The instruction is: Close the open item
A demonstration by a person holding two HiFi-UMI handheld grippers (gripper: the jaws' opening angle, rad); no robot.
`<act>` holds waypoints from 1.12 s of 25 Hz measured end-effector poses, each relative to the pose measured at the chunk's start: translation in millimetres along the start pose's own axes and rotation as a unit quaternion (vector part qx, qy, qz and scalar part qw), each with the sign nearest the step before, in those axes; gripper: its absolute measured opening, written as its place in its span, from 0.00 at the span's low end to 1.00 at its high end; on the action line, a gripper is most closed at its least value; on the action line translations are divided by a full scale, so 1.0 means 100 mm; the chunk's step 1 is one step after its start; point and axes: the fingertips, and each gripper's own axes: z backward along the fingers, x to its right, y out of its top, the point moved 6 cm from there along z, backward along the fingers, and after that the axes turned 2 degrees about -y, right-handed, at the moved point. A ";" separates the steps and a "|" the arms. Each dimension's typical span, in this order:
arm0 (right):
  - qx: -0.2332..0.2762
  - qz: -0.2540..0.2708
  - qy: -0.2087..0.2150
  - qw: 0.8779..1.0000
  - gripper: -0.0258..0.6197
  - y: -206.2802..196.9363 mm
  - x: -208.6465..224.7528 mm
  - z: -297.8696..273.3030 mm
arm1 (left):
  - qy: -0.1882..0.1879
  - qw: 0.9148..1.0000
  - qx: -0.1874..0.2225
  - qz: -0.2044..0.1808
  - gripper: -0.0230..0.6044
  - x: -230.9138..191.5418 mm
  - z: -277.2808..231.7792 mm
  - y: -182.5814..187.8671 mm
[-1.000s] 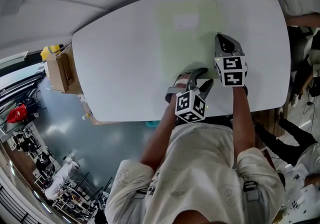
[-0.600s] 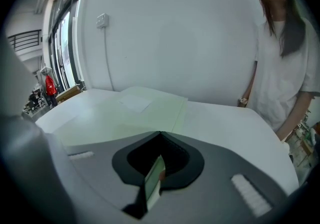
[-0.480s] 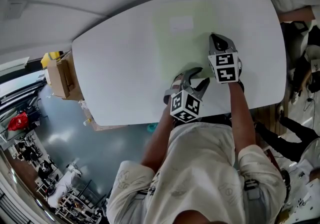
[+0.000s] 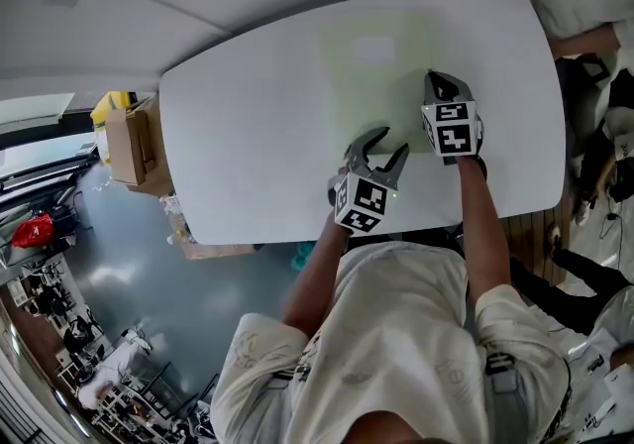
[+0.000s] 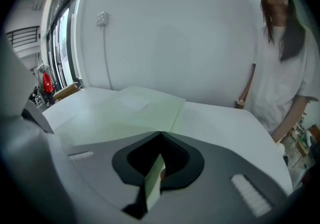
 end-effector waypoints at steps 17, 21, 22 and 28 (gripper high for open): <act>0.053 0.006 -0.038 0.998 0.04 0.11 -0.27 0.94 | 0.096 0.988 0.098 0.065 0.34 -0.41 0.75 0.29; 0.077 0.017 -0.050 0.996 0.04 0.19 -0.26 1.27 | 0.109 0.984 0.128 0.057 0.34 -0.36 0.96 0.49; 0.085 0.018 -0.052 0.995 0.04 0.21 -0.27 1.36 | 0.112 0.983 0.136 0.055 0.34 -0.35 1.01 0.54; 0.135 0.028 -0.056 0.989 0.04 0.41 -0.41 1.77 | 0.131 0.974 0.176 0.053 0.34 -0.36 1.29 0.72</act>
